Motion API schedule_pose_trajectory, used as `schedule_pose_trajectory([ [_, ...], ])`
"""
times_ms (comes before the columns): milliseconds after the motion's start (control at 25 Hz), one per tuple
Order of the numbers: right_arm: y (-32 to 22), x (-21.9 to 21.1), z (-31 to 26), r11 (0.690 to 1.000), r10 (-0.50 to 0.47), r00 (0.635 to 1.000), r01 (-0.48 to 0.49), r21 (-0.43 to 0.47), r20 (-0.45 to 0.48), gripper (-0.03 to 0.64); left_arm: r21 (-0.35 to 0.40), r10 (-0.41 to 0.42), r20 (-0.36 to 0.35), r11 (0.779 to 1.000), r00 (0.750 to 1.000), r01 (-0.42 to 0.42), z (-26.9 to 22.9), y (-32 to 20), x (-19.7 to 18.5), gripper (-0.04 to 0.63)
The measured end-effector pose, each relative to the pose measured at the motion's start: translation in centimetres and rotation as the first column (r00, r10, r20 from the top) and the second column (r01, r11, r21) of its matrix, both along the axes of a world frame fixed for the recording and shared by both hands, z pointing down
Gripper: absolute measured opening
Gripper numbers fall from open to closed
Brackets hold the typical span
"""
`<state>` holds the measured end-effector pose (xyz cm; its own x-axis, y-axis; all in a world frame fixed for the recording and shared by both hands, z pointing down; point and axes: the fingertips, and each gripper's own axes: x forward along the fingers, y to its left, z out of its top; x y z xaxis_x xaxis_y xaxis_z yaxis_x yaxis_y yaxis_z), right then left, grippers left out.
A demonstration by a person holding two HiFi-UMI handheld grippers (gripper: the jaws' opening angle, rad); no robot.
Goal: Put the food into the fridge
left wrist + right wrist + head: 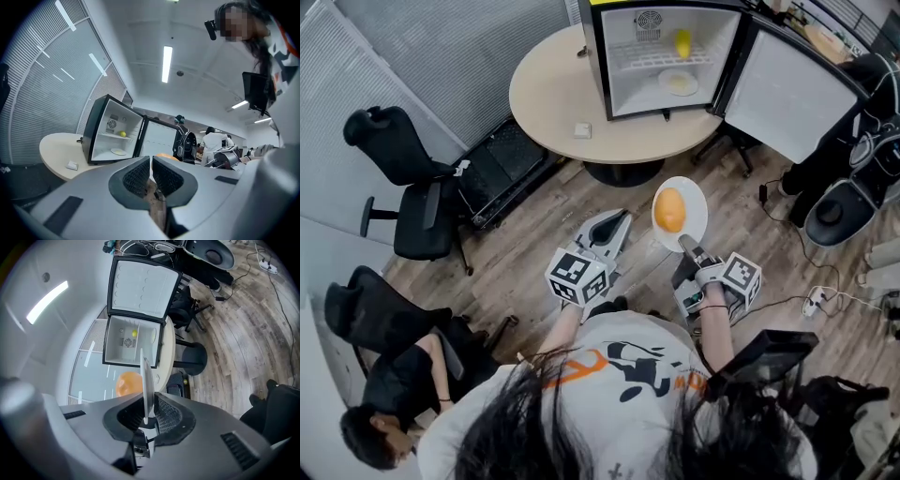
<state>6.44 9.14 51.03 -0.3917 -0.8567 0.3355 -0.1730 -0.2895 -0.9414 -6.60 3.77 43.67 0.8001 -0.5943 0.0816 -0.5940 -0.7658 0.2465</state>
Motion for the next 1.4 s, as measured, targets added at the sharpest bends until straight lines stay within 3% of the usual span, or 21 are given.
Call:
schedule_pose_trajectory([
  [320,-1.6,-1.6,0.0,1.0,0.025,1.0,-0.025,0.011,0.015,0.048,0.025,0.038,0.037,0.999,0.999,-0.039,0.3,-1.5,-1.2,0.012],
  [720,-2.4,-2.6,0.6,0.998,0.055,0.998,-0.055,-0.002,0.008,0.048,-0.002,0.065,0.044,0.998,0.997,-0.065,1.6,-3.0,-2.6,0.012],
  [1400,-7.6,0.6,0.9,1.0,0.022,1.0,-0.022,-0.003,0.018,0.048,-0.017,0.025,0.061,1.0,0.998,-0.024,2.5,-7.2,0.2,0.012],
])
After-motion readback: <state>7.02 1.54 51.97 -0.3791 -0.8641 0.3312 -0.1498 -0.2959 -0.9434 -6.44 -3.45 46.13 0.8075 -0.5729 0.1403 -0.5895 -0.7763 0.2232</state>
